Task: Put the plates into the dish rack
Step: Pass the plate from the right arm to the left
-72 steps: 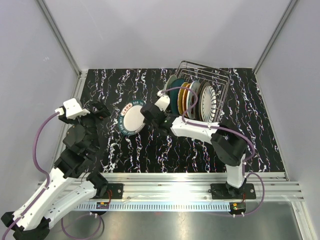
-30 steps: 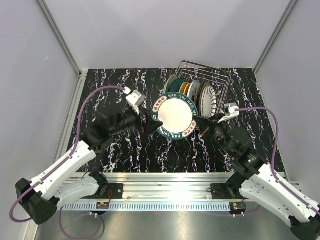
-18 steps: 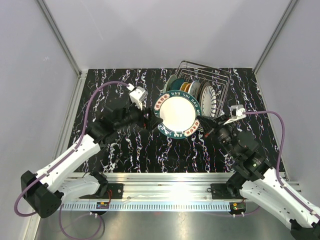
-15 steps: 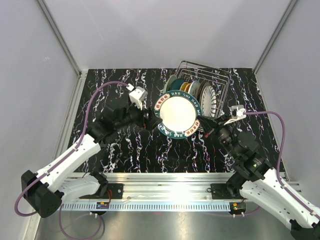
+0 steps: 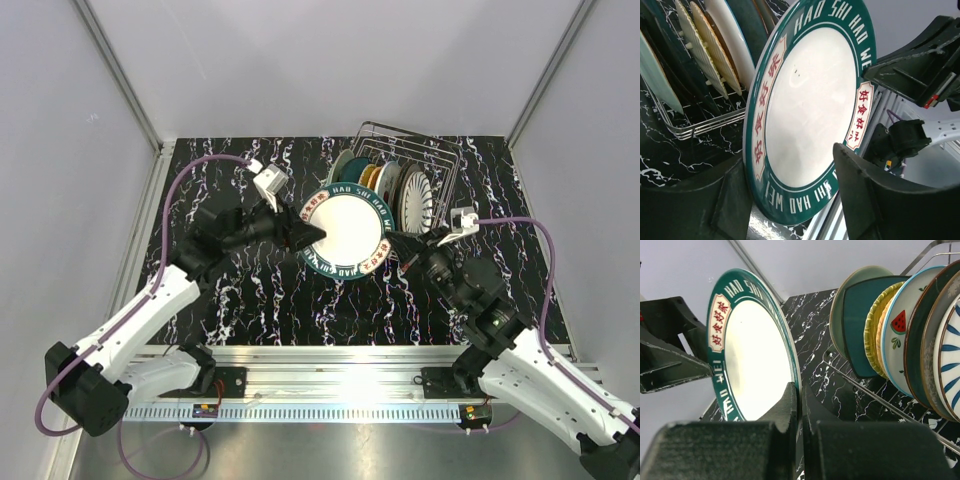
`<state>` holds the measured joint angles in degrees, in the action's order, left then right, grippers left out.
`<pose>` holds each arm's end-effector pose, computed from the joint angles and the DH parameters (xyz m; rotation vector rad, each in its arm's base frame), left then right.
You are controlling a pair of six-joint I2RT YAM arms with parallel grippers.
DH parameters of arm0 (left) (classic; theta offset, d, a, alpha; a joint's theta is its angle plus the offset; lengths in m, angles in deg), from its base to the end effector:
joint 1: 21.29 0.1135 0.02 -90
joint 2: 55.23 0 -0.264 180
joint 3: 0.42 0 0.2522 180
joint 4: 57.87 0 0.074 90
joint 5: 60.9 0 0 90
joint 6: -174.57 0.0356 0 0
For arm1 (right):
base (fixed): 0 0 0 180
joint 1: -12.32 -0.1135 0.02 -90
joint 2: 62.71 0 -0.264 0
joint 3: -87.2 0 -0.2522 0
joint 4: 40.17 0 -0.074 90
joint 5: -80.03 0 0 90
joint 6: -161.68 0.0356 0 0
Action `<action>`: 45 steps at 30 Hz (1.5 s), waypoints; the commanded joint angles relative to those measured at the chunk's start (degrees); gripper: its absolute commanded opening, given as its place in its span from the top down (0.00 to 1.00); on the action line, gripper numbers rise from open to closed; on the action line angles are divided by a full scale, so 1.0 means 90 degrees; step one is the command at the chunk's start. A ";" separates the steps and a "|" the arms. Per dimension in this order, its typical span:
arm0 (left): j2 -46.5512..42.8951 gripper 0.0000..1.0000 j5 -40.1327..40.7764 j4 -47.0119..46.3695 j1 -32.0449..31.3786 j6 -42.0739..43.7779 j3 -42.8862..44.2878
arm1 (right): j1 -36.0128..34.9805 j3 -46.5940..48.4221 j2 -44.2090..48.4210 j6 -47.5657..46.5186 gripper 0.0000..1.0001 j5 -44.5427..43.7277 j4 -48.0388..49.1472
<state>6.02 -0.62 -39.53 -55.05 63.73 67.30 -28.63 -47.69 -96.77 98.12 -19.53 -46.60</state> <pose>0.1949 -0.1515 0.3518 0.6059 1.7989 -1.1283 0.1229 0.0988 0.3185 -0.0560 1.5460 0.8194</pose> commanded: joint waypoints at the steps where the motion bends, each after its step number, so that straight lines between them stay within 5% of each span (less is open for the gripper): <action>1: 0.0146 0.45 -0.1258 -0.0802 -0.0048 -0.0312 0.0001 | -0.0020 0.0071 -0.0150 0.0275 1.00 0.0311 0.1089; 7: 0.0274 0.95 -0.1191 -0.0519 -0.0038 -0.0136 0.0167 | -0.0011 0.0022 -0.0268 0.0315 1.00 -0.0294 0.1031; 9: 0.0264 1.00 -0.1026 -0.0354 -0.0038 -0.0068 0.0206 | -0.0020 0.0071 -0.0384 0.0334 0.96 -0.0577 0.0865; 23: 0.0196 1.00 0.0830 0.0429 -0.0038 0.0011 0.0372 | -0.0011 0.0188 -0.0980 0.0676 0.57 -0.1340 0.0523; 39: -0.0136 1.00 0.2178 0.0702 -0.0038 0.0050 0.0323 | -0.0001 0.0305 -0.1196 0.0793 0.44 -0.1466 0.0338; 45: -0.0458 1.00 0.2714 0.0809 -0.0048 0.0372 0.0304 | -0.0011 0.0773 -0.0757 0.0520 0.43 -0.2314 -0.0715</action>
<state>5.87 19.69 -28.36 -55.40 64.93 68.04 -28.41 -45.68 -106.19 104.59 -33.08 -48.74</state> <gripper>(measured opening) 0.054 0.572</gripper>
